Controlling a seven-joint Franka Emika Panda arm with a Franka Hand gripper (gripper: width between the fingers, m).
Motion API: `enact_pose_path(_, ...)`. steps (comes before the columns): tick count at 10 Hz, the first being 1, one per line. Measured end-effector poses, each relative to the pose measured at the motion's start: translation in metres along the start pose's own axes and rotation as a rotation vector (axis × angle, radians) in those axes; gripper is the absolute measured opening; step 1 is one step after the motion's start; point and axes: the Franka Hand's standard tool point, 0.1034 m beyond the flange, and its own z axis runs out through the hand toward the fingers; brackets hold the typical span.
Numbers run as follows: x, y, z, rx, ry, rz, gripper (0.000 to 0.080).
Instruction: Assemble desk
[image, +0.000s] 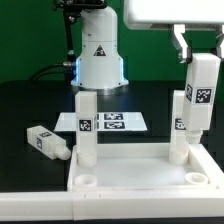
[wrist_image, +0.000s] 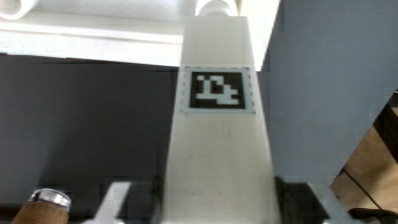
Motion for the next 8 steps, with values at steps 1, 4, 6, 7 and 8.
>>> enact_pose_path(1, 0.0, 0.002, 0.013, -0.001, 0.005, 0.016, 0.0285)
enact_pose_path(4, 0.0, -0.001, 0.032, 0.0, 0.014, 0.03, 0.0285)
enact_pose_path(6, -0.005, -0.005, 0.036, 0.0, 0.004, 0.022, 0.0285)
enact_pose_path(7, -0.006, -0.005, 0.037, -0.001, 0.002, 0.021, 0.0285)
enact_pose_path(8, -0.007, -0.005, 0.038, -0.002, 0.0, 0.019, 0.0285)
